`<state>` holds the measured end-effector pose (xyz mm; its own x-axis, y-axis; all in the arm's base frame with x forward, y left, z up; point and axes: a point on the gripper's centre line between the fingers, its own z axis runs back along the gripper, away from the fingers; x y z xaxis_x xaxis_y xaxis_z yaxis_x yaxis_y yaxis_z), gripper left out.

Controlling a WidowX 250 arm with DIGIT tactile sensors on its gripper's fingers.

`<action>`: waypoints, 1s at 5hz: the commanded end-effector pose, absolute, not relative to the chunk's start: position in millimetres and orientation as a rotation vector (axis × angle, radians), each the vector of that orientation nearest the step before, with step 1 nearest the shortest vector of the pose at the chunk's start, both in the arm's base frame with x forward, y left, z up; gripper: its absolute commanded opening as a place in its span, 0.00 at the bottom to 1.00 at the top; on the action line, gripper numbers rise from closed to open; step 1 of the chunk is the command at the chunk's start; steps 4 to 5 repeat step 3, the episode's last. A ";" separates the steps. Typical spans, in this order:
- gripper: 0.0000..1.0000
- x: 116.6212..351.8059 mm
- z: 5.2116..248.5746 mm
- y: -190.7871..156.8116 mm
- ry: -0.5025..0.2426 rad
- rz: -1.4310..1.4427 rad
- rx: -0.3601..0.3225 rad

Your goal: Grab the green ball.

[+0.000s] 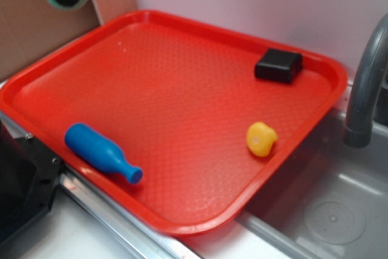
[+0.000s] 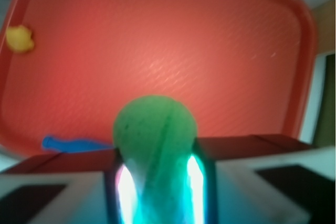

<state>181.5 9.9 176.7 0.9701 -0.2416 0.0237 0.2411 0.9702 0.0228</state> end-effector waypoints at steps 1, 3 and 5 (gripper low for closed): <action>0.00 179.1 206.7 -10.0 -0.106 -0.281 0.040; 0.00 180.1 209.4 -11.4 -0.111 -0.283 0.022; 0.00 180.1 209.4 -11.4 -0.111 -0.283 0.022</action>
